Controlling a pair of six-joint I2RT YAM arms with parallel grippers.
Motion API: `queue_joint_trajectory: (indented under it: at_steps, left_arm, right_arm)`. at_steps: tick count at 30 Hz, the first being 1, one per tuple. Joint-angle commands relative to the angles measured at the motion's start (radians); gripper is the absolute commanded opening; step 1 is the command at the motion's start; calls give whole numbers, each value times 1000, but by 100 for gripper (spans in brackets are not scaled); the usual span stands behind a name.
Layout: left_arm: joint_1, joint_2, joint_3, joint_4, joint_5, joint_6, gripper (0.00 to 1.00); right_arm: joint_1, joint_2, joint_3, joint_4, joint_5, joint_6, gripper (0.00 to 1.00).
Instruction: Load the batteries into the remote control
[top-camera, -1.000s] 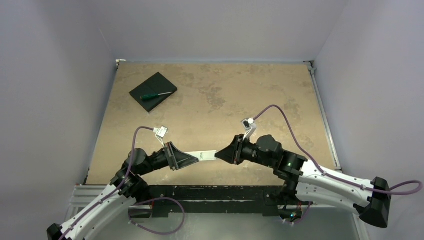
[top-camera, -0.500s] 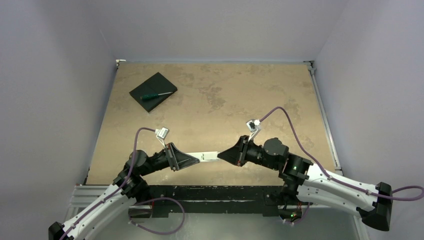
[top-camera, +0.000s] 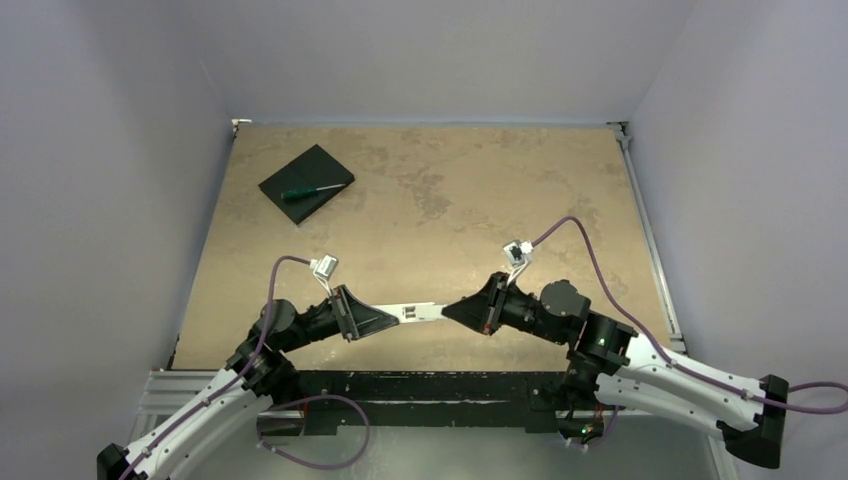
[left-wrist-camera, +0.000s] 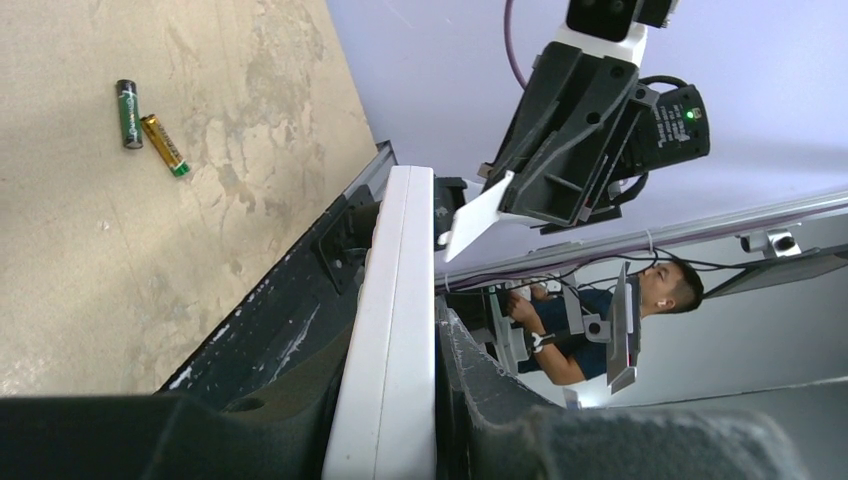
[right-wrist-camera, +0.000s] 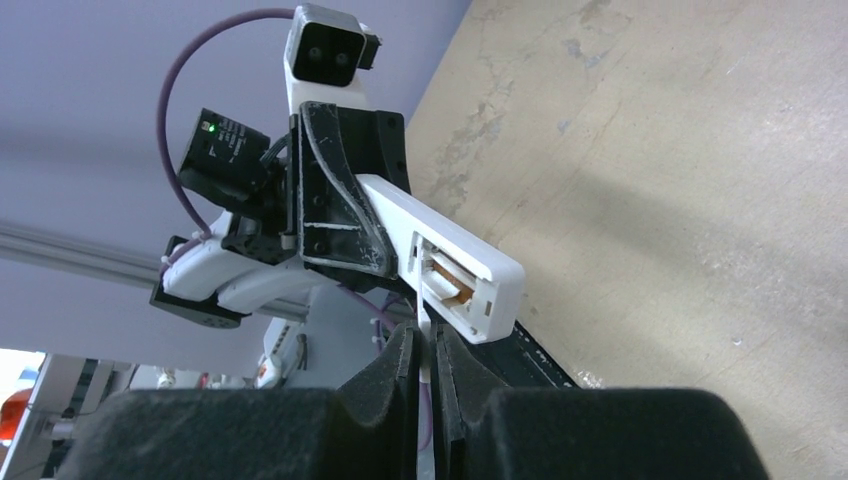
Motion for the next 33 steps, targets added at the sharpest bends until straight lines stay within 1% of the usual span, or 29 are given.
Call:
queue_joint_trajectory:
  at_steps: [1,8,17,20,25,33]
  left_arm:
    - [0,1,22,-42,-34,45,0]
    - [0,-4,32,-106,-48,80,0]
    - [0,-2,30,-124,-40,95,0]
    - [0,-5,30,-134,-41,98,0]
    - [0,-7,27,-142,-41,101,0]
    - [0,-18,27,-149,-39,106,0]
  right_arm:
    - [3,-37,20,-63,39,-9,0]
    - [2,-41,79,-212,156,-61,0]
    - [-4,17,88,-231,195,-119,0]
    - [-24,46,88,-226,206,-140,0]
    - [-93,96,61,-171,156,-160,0]
    - [-268,162,17,-76,-2,-188,0]
